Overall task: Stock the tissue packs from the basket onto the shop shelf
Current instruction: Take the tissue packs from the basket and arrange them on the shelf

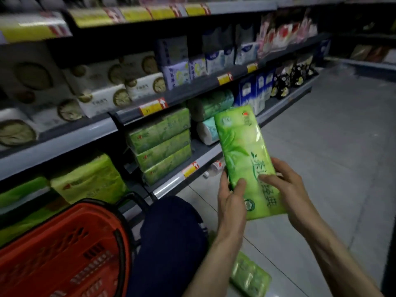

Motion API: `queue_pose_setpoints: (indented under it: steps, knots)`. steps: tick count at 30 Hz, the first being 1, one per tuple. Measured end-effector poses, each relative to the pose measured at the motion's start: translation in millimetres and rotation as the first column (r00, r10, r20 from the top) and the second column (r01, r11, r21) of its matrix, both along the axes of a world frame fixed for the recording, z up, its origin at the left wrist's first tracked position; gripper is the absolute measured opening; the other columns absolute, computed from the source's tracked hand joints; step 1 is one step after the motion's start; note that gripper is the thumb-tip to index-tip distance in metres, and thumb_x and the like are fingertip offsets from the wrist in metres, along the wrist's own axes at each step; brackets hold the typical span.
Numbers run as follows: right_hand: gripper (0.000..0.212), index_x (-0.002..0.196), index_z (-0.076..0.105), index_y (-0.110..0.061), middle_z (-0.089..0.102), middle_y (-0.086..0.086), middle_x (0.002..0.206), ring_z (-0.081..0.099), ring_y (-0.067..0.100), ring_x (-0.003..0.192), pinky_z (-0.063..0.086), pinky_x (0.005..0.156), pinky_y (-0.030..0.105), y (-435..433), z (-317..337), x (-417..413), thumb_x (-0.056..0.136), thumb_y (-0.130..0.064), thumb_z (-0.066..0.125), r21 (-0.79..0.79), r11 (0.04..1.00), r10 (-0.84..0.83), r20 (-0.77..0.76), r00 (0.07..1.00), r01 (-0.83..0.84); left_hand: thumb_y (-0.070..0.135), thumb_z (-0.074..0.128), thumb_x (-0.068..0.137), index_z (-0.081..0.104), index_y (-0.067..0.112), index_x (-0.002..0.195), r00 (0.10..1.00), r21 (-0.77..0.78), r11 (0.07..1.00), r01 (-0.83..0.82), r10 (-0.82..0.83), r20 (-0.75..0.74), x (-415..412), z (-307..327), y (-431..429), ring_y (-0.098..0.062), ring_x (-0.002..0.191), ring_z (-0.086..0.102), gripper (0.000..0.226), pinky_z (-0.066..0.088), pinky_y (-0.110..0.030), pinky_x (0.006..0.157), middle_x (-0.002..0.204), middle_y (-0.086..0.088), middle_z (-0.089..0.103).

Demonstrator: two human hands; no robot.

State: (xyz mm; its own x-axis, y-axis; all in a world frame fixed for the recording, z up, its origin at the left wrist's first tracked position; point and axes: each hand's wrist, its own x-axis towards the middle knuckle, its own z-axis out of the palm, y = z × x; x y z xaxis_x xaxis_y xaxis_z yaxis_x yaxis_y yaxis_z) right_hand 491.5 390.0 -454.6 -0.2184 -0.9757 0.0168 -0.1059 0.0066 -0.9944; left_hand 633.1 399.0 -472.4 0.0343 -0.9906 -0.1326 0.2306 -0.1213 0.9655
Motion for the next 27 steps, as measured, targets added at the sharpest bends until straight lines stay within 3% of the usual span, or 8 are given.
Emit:
queue_pose_setpoints:
  steps: [6, 10, 14, 18, 20, 23, 25, 27]
  knots:
    - [0.049, 0.131, 0.069, -0.029, 0.078, -0.006, 0.117, 0.076, 0.014, 0.099, 0.060, 0.070, 0.026, 10.1, 71.1, 100.8, 0.088, -0.006, 0.074, -0.171, 0.927, 0.352, 0.092, 0.931, -0.333, 0.010, 0.067, 0.095, 0.054, 0.036, 0.141, 1.000, -0.181, 0.983, -0.020, 0.023, 0.015, 132.3, 76.5, 48.7, -0.013, 0.116, 0.071, 0.054, 0.060, -0.030, 0.088, 0.125, 0.012, 0.073]
    - [0.070, 0.133, 0.068, -0.031, 0.078, -0.003, 0.121, 0.078, 0.020, 0.102, 0.063, 0.083, 0.042, 15.4, 82.6, 202.7, 0.065, -0.040, 0.084, -0.129, 0.812, 0.579, 0.056, 0.813, -0.570, 0.008, 0.067, 0.093, 0.066, 0.023, 0.131, 0.982, -0.092, 0.977, -0.190, 0.189, -0.022, 227.3, 91.7, 99.9, -0.011, 0.101, 0.076, 0.040, 0.061, -0.024, 0.071, 0.114, 0.009, 0.079]
    - [0.071, 0.137, 0.065, -0.024, 0.079, 0.000, 0.120, 0.079, 0.021, 0.100, 0.062, 0.080, 0.036, 38.1, 78.1, 311.0, 0.070, -0.035, 0.082, -0.031, 0.632, 0.775, 0.062, 0.629, -0.775, 0.023, 0.075, 0.091, 0.069, 0.026, 0.132, 0.935, 0.003, 0.935, -0.355, 0.356, -0.009, 317.3, 83.3, 163.2, -0.021, 0.118, 0.071, 0.041, 0.048, -0.057, 0.108, 0.126, 0.002, 0.075]
    - [0.067, 0.137, 0.064, -0.021, 0.080, -0.001, 0.118, 0.079, 0.021, 0.103, 0.062, 0.086, 0.035, 75.2, 59.8, 404.9, 0.073, -0.030, 0.079, 0.072, 0.404, 0.912, 0.042, 0.408, -0.912, 0.020, 0.075, 0.090, 0.073, 0.030, 0.125, 0.826, 0.062, 0.825, -0.562, 0.564, -0.015, 391.2, 63.3, 229.1, -0.027, 0.114, 0.072, 0.037, 0.047, -0.061, 0.108, 0.122, -0.004, 0.076]
    - [0.072, 0.139, 0.063, -0.024, 0.079, -0.012, 0.118, 0.076, 0.005, 0.105, 0.057, 0.086, 0.018, 98.2, 48.9, 444.7, 0.069, -0.028, 0.080, 0.110, 0.282, 0.958, 0.026, 0.287, -0.953, 0.013, 0.074, 0.086, 0.076, 0.028, 0.120, 0.734, 0.145, 0.731, -0.667, 0.678, -0.038, 424.6, 49.0, 259.0, -0.034, 0.107, 0.075, 0.038, 0.051, -0.061, 0.104, 0.115, -0.009, 0.078]
    - [0.070, 0.130, 0.061, -0.037, 0.074, -0.035, 0.106, 0.068, -0.018, 0.100, 0.049, 0.079, 0.005, 130.0, 26.7, 497.7, 0.063, -0.032, 0.082, 0.195, 0.119, 0.990, 0.046, 0.130, -0.973, 0.028, 0.081, 0.051, 0.075, 0.022, 0.123, 0.613, 0.299, 0.614, -0.731, 0.783, -0.108, 469.6, 22.3, 293.3, -0.047, 0.111, 0.070, 0.072, 0.047, -0.069, 0.104, 0.115, -0.021, 0.076]
    - [0.078, 0.130, 0.065, -0.033, 0.078, -0.028, 0.107, 0.071, -0.011, 0.103, 0.051, 0.086, 0.014, 146.5, 5.8, 529.0, 0.057, -0.040, 0.090, 0.258, 0.029, 0.994, 0.093, 0.054, -0.966, 0.030, 0.079, 0.040, 0.075, 0.011, 0.120, 0.555, 0.414, 0.552, -0.724, 0.822, -0.126, 498.9, 4.8, 310.7, -0.049, 0.113, 0.068, 0.083, 0.046, -0.069, 0.105, 0.115, -0.026, 0.074]
    - [0.081, 0.129, 0.069, -0.026, 0.082, -0.015, 0.105, 0.075, -0.003, 0.098, 0.054, 0.080, 0.016, 160.0, -7.1, 555.4, 0.054, -0.042, 0.097, 0.295, 0.018, 0.987, 0.146, 0.063, -0.955, 0.027, 0.076, 0.056, 0.073, 0.001, 0.120, 0.518, 0.461, 0.512, -0.725, 0.846, -0.126, 519.6, 6.6, 321.1, -0.049, 0.111, 0.068, 0.069, 0.052, -0.062, 0.101, 0.113, -0.027, 0.074]
